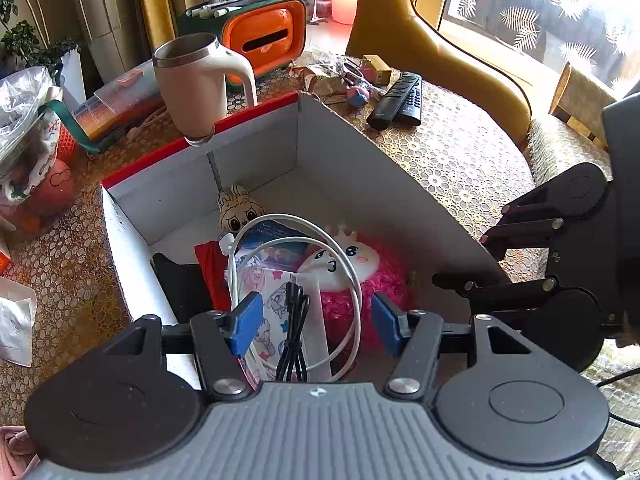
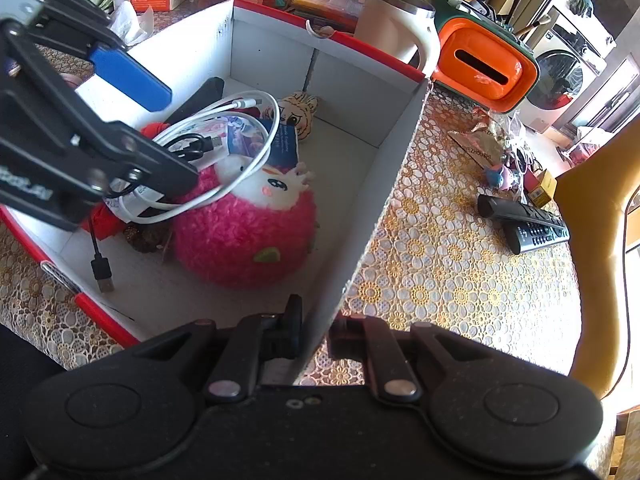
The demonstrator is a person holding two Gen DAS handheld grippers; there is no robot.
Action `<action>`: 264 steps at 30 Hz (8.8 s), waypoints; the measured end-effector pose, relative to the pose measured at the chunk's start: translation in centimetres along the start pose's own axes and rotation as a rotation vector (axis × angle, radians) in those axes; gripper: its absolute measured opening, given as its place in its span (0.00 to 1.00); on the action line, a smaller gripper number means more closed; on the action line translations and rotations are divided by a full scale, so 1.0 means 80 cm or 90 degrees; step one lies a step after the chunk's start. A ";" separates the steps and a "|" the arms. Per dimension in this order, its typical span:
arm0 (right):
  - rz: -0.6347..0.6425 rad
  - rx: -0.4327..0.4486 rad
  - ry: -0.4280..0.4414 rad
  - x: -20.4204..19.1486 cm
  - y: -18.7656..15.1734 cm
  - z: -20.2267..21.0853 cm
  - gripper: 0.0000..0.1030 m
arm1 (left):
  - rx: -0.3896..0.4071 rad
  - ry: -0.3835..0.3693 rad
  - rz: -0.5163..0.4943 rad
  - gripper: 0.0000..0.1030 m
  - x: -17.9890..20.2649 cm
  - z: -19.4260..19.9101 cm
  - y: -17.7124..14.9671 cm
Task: Organize objects
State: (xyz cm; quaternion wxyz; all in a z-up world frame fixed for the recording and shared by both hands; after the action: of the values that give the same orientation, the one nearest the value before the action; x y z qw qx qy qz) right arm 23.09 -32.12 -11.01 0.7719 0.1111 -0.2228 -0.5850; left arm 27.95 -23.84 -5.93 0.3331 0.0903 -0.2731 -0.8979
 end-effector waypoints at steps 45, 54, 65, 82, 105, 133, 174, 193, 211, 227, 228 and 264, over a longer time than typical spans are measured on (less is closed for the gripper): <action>0.006 -0.009 -0.009 -0.001 -0.001 0.002 0.11 | 0.024 0.163 0.169 1.00 -0.233 0.127 -0.243; 0.005 -0.014 -0.011 -0.003 -0.002 0.003 0.11 | -0.011 0.097 0.051 1.00 -0.216 0.091 -0.230; 0.006 -0.017 -0.012 -0.003 -0.001 0.003 0.11 | -0.101 0.110 -0.121 1.00 -0.202 0.046 -0.248; 0.004 -0.029 -0.012 -0.005 0.000 -0.002 0.13 | -0.127 0.058 0.023 1.00 -0.264 -0.003 -0.247; -0.002 -0.023 -0.012 -0.004 0.001 -0.005 0.11 | -0.043 0.081 0.114 0.15 -0.225 0.065 -0.218; -0.005 -0.001 -0.001 -0.002 0.000 -0.005 0.11 | 0.142 0.064 -0.069 0.15 -0.048 0.189 0.016; -0.014 -0.002 0.015 0.003 -0.002 -0.008 0.11 | -0.033 0.054 -0.048 0.16 -0.027 -0.052 0.040; -0.015 0.006 0.003 0.001 -0.003 0.007 0.13 | -0.009 0.055 -0.036 0.71 -0.027 -0.024 0.012; -0.080 0.123 0.026 0.009 -0.003 0.109 0.17 | 0.113 0.029 0.010 0.71 -0.006 0.088 -0.018; -0.152 0.268 0.086 -0.007 -0.023 0.185 0.42 | 0.228 0.065 0.060 0.80 0.029 0.165 -0.065; -0.153 0.277 0.088 -0.008 -0.024 0.188 0.43 | 0.236 0.070 0.069 0.80 0.029 0.168 -0.068; -0.216 0.343 0.134 -0.022 -0.069 0.207 0.74 | 0.292 0.105 0.144 1.00 0.052 0.174 -0.120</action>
State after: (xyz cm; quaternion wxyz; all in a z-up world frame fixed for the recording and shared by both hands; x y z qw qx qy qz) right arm 10.15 -30.57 0.71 0.6251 0.4060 -0.2669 -0.6109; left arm 14.74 -14.53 0.46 0.4235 0.2048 -0.4498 -0.7592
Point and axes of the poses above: each gripper's, at about its wrist camera, not at the fingertips, and z roughly against the way its jaws point, x to its right, y to its top, the point moved 6 cm from there along -z, roughly the way its jaws point, and after that the axes turned 3 degrees about -z, right-handed, at the moved point
